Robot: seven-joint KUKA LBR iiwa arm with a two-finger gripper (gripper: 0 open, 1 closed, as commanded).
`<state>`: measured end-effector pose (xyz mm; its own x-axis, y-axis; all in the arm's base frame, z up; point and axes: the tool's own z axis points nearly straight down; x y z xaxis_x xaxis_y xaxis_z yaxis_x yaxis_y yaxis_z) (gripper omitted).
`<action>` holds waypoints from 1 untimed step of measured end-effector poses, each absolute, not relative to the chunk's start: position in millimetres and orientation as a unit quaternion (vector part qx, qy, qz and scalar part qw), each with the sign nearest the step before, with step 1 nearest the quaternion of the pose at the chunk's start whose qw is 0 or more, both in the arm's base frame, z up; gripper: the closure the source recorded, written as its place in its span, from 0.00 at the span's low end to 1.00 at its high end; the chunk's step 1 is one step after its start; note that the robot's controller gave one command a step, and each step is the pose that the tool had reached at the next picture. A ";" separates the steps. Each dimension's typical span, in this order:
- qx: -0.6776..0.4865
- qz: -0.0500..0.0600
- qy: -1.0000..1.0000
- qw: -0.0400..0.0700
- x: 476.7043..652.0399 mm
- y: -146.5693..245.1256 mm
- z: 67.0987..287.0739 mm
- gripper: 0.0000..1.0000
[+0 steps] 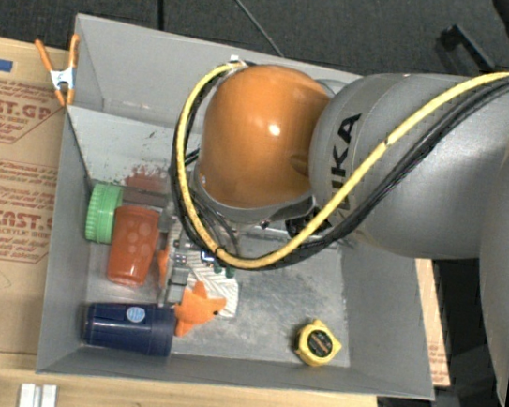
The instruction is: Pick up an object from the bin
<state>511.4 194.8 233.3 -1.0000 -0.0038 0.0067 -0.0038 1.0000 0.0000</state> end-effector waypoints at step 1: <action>0.001 -0.001 -1.000 -0.001 513.2 193.5 238.1 0.00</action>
Offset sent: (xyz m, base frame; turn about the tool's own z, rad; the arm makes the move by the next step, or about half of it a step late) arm -0.0098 -0.0763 -0.1633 -0.1182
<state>513.2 193.5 238.1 -1.0000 -0.0013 -0.0010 -0.0013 1.0000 0.0016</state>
